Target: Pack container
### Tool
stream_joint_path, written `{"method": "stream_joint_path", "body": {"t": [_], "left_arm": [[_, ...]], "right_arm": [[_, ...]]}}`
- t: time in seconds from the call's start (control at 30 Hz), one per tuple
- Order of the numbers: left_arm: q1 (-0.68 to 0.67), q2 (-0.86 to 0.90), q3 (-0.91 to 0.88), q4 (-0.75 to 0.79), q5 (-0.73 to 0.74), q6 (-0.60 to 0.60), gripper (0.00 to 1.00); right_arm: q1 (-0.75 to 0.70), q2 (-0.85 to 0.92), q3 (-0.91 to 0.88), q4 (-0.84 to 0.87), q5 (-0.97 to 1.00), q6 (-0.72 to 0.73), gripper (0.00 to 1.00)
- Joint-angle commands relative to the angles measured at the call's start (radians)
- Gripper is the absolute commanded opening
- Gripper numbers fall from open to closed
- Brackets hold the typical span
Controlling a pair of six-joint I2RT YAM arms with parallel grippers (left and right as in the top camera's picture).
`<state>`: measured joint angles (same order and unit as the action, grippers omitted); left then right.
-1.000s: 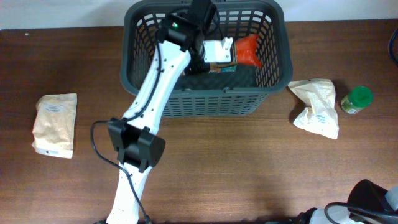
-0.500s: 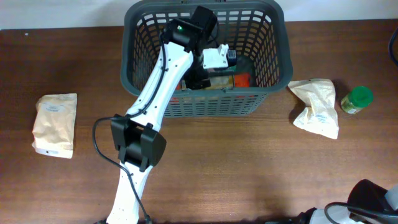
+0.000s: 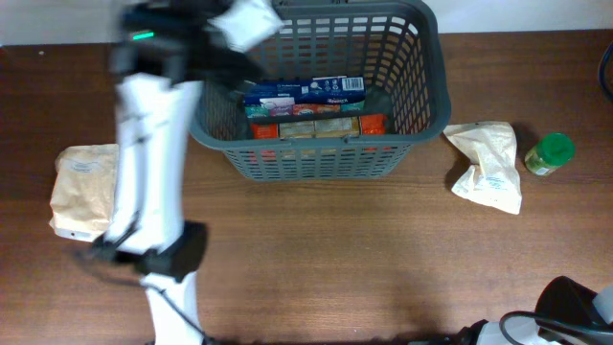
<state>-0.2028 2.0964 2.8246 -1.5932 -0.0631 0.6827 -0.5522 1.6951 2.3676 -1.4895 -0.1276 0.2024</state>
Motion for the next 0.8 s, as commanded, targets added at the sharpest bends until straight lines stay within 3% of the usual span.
{"method": "stream_joint_path", "body": {"t": [0.0,0.23,0.33,0.57,0.7,0.77], "left_arm": [[0.168,-0.115,0.015,-0.005,0.035,-0.084,0.99],[0.521,-0.126,-0.144,-0.054,0.065,-0.278,0.99],[0.649,-0.126,-0.358,-0.013,0.129,-0.278,0.99],[0.844,-0.122,-0.852,0.282,0.135,-0.262,0.99],[0.912,-0.096,-1.009,0.406,0.200,-0.230,0.99],[0.907,-0.081,-1.033,0.423,0.272,-0.150,0.99]], "right_arm": [[-0.005,0.000,0.005,0.001,0.009,-0.003,0.99],[-0.005,0.000,0.005,0.001,0.009,-0.003,0.99],[-0.005,0.000,0.005,0.001,0.009,-0.003,0.99],[-0.005,0.000,0.005,0.001,0.009,-0.003,0.99],[-0.005,0.000,0.005,0.001,0.009,-0.003,0.99],[-0.005,0.000,0.005,0.001,0.009,-0.004,0.99]]}}
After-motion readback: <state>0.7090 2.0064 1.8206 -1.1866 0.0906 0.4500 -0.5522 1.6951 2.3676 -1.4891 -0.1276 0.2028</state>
